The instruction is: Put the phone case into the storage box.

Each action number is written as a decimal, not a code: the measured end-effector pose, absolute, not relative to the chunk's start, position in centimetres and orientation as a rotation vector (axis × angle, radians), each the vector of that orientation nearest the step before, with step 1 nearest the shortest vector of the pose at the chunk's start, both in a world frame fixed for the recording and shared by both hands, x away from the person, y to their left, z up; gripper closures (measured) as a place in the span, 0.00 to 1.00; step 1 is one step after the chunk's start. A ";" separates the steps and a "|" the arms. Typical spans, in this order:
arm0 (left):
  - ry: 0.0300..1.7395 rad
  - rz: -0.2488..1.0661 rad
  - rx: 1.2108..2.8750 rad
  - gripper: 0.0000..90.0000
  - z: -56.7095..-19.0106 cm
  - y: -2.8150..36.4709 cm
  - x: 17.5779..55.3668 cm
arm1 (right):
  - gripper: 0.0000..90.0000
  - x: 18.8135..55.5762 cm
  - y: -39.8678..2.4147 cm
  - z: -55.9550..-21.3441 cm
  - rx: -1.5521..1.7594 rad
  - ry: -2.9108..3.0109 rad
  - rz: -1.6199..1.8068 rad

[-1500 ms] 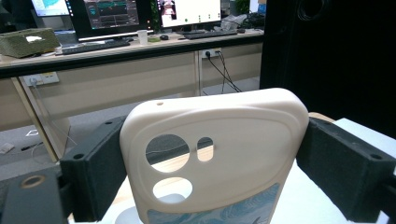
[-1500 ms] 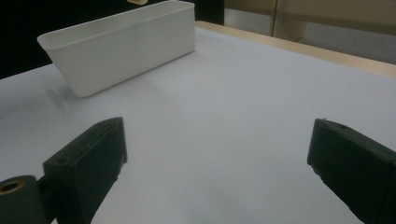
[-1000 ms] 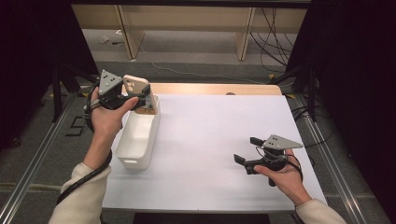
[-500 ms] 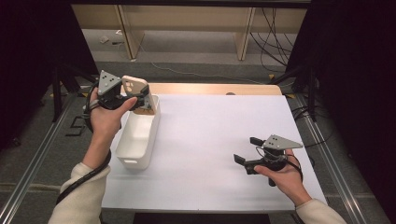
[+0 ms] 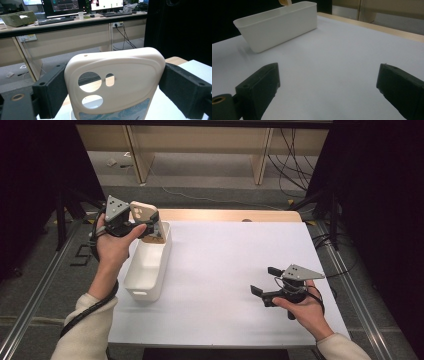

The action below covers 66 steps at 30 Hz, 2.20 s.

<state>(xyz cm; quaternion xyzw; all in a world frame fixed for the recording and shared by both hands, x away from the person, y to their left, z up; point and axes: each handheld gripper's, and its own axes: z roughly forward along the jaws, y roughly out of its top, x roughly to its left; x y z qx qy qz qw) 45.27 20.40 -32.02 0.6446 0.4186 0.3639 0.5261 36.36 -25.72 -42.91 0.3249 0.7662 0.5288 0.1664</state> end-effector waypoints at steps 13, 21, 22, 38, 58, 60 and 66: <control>1.011 0.876 1.548 0.12 -32.1 20.8 45.7 | 0.07 36.3 -25.8 -43.0 0.931 2.186 1.505; 1.014 0.881 1.553 0.12 -31.9 20.8 46.1 | 0.07 36.3 -25.9 -43.0 0.935 2.177 1.510; 1.016 0.880 1.555 0.13 -32.0 20.9 46.2 | 0.07 36.3 -25.9 -43.0 0.936 2.175 1.510; 1.030 0.880 1.573 0.13 -32.5 21.1 46.9 | 0.07 36.3 -25.9 -43.0 0.931 2.173 1.515; 1.058 0.872 1.571 0.13 -33.1 21.5 47.7 | 0.07 36.3 -25.9 -43.0 0.932 2.172 1.516; 1.057 0.872 1.574 0.13 -33.1 21.5 47.8 | 0.07 36.3 -25.8 -43.0 0.931 2.172 1.517; 1.057 0.872 1.578 0.13 -33.2 21.4 48.0 | 0.07 36.3 -25.9 -43.0 0.937 2.173 1.517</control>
